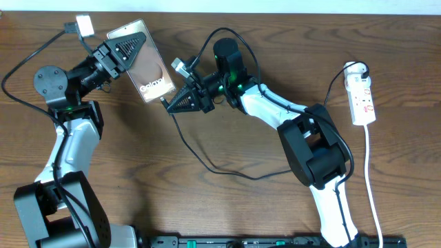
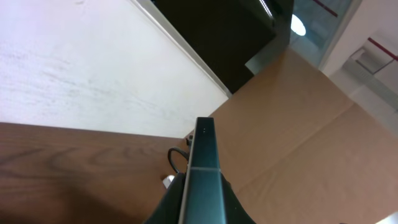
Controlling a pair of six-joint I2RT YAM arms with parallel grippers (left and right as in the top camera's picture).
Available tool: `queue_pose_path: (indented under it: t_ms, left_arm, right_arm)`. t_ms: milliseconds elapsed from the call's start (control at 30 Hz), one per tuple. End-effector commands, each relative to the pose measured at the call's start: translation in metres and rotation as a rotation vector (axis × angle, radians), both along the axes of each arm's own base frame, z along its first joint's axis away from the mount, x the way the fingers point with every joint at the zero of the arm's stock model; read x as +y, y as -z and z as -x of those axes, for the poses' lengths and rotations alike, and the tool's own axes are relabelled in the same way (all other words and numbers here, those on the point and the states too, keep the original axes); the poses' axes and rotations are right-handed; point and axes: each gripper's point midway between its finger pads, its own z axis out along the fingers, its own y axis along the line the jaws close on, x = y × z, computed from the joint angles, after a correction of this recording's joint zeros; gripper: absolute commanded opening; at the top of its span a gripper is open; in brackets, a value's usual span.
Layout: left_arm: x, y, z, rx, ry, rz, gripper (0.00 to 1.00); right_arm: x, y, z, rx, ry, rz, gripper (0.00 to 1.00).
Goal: Plug charger to phone and switch on socket
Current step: 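Raise the plug with the right gripper toward the phone's bottom port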
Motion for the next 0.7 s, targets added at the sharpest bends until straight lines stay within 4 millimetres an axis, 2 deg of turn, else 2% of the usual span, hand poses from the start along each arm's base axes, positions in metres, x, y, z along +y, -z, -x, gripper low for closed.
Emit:
queue_pose_path:
  t_ms: [0, 300, 467, 667]
  left_arm:
    - [0.004, -0.015, -0.002, -0.08, -0.039, -0.025, 0.08]
    - [0.009, -0.016, -0.003, -0.116, -0.063, -0.053, 0.07]
    - [0.014, -0.016, -0.006, -0.116, -0.084, -0.049, 0.07]
    - [0.027, -0.002, -0.023, 0.008, -0.163, 0.017, 0.07]
  right_arm:
    - [0.0, -0.005, 0.003, 0.059, -0.015, 0.033, 0.01]
    - [-0.001, -0.006, 0.002, 0.069, -0.014, 0.04, 0.01]
    - [0.0, -0.015, 0.001, 0.074, -0.014, 0.041, 0.01]
    - [0.0, -0.022, 0.001, 0.057, -0.014, 0.029, 0.01]
